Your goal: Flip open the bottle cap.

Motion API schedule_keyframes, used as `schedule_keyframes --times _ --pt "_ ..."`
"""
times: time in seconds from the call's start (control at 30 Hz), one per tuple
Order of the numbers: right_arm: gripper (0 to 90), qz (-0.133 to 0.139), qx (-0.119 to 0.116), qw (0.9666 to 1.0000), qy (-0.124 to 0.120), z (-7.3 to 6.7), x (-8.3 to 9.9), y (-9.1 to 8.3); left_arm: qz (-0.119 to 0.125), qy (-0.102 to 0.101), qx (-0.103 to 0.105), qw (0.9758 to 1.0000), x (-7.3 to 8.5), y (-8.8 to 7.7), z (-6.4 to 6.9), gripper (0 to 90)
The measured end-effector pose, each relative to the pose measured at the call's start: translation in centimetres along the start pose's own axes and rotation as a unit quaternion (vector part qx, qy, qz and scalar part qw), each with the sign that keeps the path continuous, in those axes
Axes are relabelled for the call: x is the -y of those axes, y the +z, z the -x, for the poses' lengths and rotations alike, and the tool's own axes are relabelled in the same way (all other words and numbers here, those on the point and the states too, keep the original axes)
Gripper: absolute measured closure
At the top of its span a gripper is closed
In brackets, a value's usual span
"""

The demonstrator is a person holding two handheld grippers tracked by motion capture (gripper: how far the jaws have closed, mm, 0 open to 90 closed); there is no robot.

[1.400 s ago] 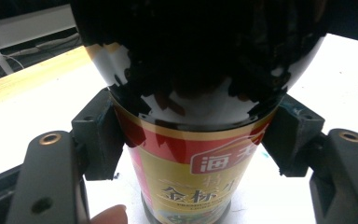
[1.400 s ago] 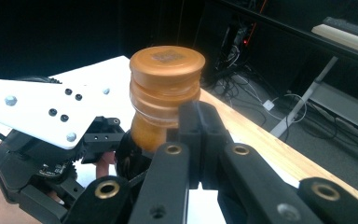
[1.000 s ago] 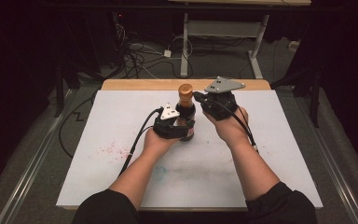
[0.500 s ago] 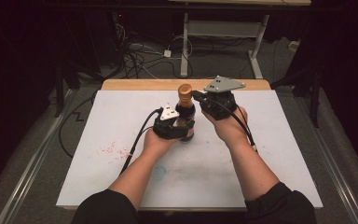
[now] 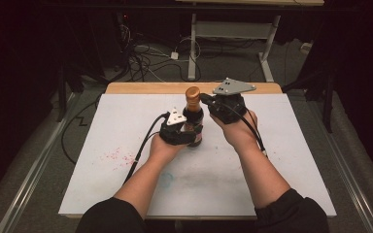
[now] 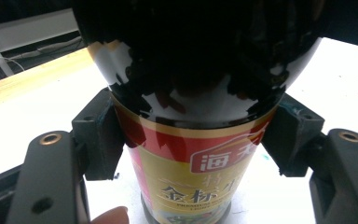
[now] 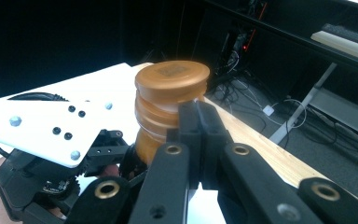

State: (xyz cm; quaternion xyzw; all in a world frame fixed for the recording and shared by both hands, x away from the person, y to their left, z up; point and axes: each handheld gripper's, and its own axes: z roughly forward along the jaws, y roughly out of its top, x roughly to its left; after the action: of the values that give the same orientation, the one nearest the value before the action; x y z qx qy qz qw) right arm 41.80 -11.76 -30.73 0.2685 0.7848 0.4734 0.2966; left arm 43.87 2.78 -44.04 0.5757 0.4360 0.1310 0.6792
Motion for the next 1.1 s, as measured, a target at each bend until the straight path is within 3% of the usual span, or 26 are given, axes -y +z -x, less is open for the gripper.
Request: schedule_keyframes --times 0.1,0.13,0.17,0.2,0.23,0.27,0.33,0.37,0.4,0.43,0.47,0.67,0.73,0.77,0.8,0.83,0.87,0.9,0.93,1.0,1.03,1.1 --pt "90.0 0.001 0.001 1.0 -0.003 0.0 -0.1 0.0 0.0 -0.001 0.0 1.0 0.0 0.0 0.0 29.0" --pt "90.0 0.001 0.0 1.0 -0.003 0.0 -0.2 0.0 0.023 -0.029 -0.004 0.9993 0.0 0.3 0.3 29.0" --pt "90.0 0.001 0.001 1.0 -0.003 0.0 -0.2 0.1 0.023 -0.029 -0.004 0.9993 0.0 0.3 0.3 29.0" --pt "90.0 0.001 0.002 1.0 -0.005 -0.1 -0.3 0.0 0.0 -0.002 -0.001 1.0 0.0 0.0 0.0 29.0" --pt "90.0 0.001 0.002 1.0 -0.005 -0.1 -0.3 0.0 0.0 -0.002 -0.001 1.0 0.0 0.0 0.0 28.9" --pt "90.0 0.001 0.002 1.0 -0.006 -0.1 -0.4 0.0 0.024 -0.031 -0.005 0.9992 0.0 0.3 0.4 28.9" --pt "90.0 0.002 0.002 1.0 -0.006 -0.1 -0.4 0.0 0.025 -0.032 -0.005 0.9992 0.0 0.3 0.4 29.0" --pt "90.0 0.001 0.002 1.0 -0.006 -0.1 -0.4 0.1 0.002 -0.005 -0.001 1.0 0.0 0.0 0.1 29.0" --pt "90.0 0.001 0.002 1.0 -0.007 -0.1 -0.5 0.0 -0.001 0.0 -0.001 1.0 0.0 0.0 0.0 29.0" --pt "90.0 0.001 0.002 1.0 -0.007 -0.1 -0.6 0.0 0.024 -0.028 -0.005 0.9993 0.0 0.3 0.4 28.9" --pt "90.0 0.001 0.002 1.0 -0.007 -0.1 -0.6 0.0 -0.001 0.002 -0.001 1.0 0.0 0.0 0.0 28.9" --pt "90.0 0.004 0.003 1.0 -0.009 -0.1 -0.8 0.0 -0.004 0.004 -0.001 1.0 0.0 0.0 -0.1 29.0" --pt "90.0 0.005 0.002 0.9999 -0.009 -0.1 -0.8 0.0 -0.003 0.002 -0.001 1.0 0.0 0.0 0.0 29.0" --pt "90.0 0.005 0.003 0.9999 -0.009 -0.1 -0.9 0.0 0.024 -0.031 -0.006 0.9992 0.0 0.4 0.4 29.0" --pt "90.0 0.005 0.003 0.9999 -0.011 -0.1 -0.9 0.0 -0.002 0.001 -0.002 1.0 0.0 0.0 0.0 28.9" --pt "90.0 0.005 0.002 0.9999 -0.011 -0.1 -1.0 0.0 0.022 -0.029 -0.006 0.9993 0.0 0.3 0.3 28.9" --pt "90.0 0.005 0.002 0.9999 -0.011 -0.1 -1.0 0.0 0.022 -0.029 -0.006 0.9993 0.0 0.3 0.3 29.0" --pt "90.0 0.006 0.001 0.9999 -0.011 -0.1 -1.0 0.0 -0.001 -0.001 -0.002 1.0 0.0 0.0 0.0 29.0" --pt "90.0 0.006 0.001 0.9999 -0.011 -0.1 -1.0 0.0 -0.001 -0.001 -0.002 1.0 0.0 0.0 0.0 29.0" --pt "90.0 0.007 0.002 0.9999 -0.012 -0.2 -1.1 0.0 0.0 -0.003 -0.002 1.0 0.0 0.0 0.0 28.9" --pt "90.0 0.008 0.002 0.9999 -0.012 -0.2 -1.1 0.0 0.022 -0.028 -0.007 0.9993 0.0 0.3 0.3 28.9" --pt "90.0 0.009 0.001 0.9999 -0.011 -0.2 -1.2 0.0 0.025 -0.03 -0.007 0.9992 0.0 0.3 0.4 28.9"
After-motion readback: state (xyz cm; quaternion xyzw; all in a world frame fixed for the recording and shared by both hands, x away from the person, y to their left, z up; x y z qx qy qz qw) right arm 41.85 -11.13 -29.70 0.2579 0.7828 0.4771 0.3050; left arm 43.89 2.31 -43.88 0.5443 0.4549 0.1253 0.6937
